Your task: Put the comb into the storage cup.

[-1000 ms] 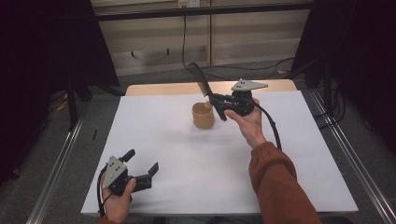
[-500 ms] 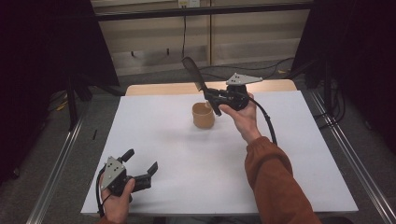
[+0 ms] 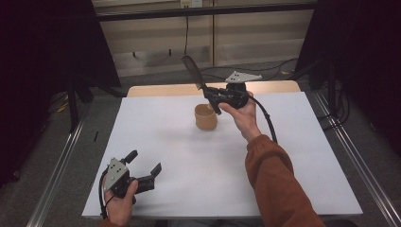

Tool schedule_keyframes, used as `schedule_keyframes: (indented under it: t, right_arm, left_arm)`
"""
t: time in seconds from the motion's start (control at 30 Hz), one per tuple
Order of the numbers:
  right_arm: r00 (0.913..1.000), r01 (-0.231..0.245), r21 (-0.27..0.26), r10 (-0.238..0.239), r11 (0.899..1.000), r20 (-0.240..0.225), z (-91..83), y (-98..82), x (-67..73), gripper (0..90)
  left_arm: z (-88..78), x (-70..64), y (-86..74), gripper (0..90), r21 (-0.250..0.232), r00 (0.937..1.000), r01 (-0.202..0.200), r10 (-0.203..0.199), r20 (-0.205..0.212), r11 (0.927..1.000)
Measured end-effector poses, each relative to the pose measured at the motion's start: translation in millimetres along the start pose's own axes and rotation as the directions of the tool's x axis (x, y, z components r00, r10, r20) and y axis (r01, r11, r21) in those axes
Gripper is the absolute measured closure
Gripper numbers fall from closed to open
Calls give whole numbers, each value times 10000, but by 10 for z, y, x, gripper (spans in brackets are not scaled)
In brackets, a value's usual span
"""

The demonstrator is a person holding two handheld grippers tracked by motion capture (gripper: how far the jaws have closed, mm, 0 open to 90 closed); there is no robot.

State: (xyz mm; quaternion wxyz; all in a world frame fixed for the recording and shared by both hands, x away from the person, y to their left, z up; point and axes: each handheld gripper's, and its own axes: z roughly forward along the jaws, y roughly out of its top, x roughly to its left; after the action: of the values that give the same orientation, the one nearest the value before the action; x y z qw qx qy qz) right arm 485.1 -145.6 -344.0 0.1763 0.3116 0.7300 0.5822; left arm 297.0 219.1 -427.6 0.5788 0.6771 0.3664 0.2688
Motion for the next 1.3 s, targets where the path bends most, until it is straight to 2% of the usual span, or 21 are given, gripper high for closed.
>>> schedule_keyframes:
  t: [0.23, 0.43, 0.57, 0.63, 0.7, 1.2, 1.3]
  right_arm:
    - [10000, 27, -11, -27, 10000, 75, 89, 32, -23, 728]
    - [9999, 114, 20, -114, 9999, -34, 168, 51, -28, 727]
    - [9998, 195, -59, -194, 9998, 88, 225, 48, -37, 727]
    - [9992, 244, -99, -241, 9997, 327, 241, 47, -47, 727]
    - [9992, 184, -123, -180, 9998, 346, 254, 43, -67, 727]
    - [9994, 67, -144, -61, 9999, 349, 345, -19, -139, 728]
    - [9993, 2, -112, 3, 9999, 372, 360, -33, -153, 728]
  left_arm:
    - [7, 8, 5, 23, -40, 10000, -14, 15, 49, 10000]
    - [17, 8, 6, 23, -41, 9999, -2, 2, 110, 10000]
    - [7, 7, 12, 23, -24, 9999, -107, 108, 134, 9999]
    - [10, 6, 10, 23, -47, 9999, -45, 46, 134, 10000]
    - [14, 2, 6, 23, -37, 9999, 31, -30, 142, 10000]
    - [14, 7, 8, 23, 62, 9998, -179, 179, 98, 9998]
    - [17, -1, 7, 23, 33, 9999, -97, 96, 124, 9999]
